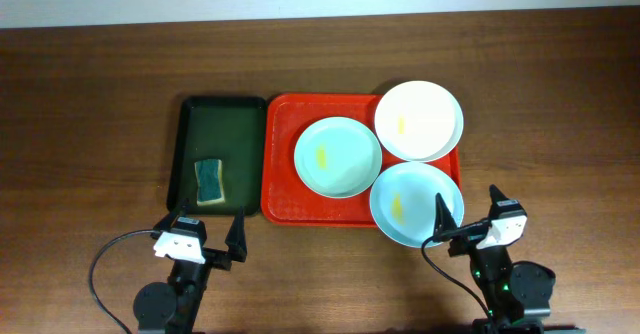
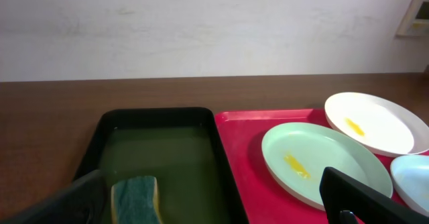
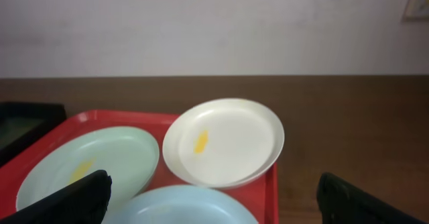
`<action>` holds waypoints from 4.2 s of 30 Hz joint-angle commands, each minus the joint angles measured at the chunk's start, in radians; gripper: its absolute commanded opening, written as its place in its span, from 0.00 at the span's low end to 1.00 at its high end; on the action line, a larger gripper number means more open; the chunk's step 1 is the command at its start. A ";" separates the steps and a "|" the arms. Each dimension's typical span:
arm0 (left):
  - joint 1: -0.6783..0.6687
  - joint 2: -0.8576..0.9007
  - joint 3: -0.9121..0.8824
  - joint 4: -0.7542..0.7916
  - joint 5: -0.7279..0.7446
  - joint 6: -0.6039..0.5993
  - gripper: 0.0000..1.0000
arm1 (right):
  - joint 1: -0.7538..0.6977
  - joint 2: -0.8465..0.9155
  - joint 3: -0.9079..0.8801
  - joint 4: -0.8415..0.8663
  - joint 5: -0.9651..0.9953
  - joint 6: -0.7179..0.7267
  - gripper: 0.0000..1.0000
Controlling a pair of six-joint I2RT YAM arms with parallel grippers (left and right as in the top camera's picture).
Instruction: Clean dirty plates on tray and stack at the side
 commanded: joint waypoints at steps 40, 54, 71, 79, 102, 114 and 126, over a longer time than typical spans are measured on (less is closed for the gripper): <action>-0.006 1.415 1.705 -1.442 0.109 0.132 0.00 | 0.072 1.468 1.485 -1.291 -0.241 0.099 0.64; -0.064 1.555 1.353 -1.199 0.142 0.119 0.14 | 0.315 1.804 1.473 -1.070 -0.006 0.250 0.65; -0.064 1.579 1.296 -0.961 0.035 0.018 0.48 | 0.315 2.013 1.471 -0.811 0.014 0.250 0.16; -0.064 1.579 1.296 -0.961 0.035 0.018 0.52 | 0.315 2.022 1.469 -0.800 0.047 0.250 0.17; -0.064 1.579 1.296 -0.961 -0.010 0.018 0.59 | 0.360 2.022 1.446 -0.793 -0.014 0.317 0.28; -0.064 1.579 1.296 -0.964 -0.010 0.018 0.60 | 0.360 2.022 1.435 -0.777 0.066 0.317 0.18; -0.064 1.579 1.296 -0.966 -0.010 0.018 0.60 | 0.360 2.022 1.425 -0.745 0.066 0.317 0.04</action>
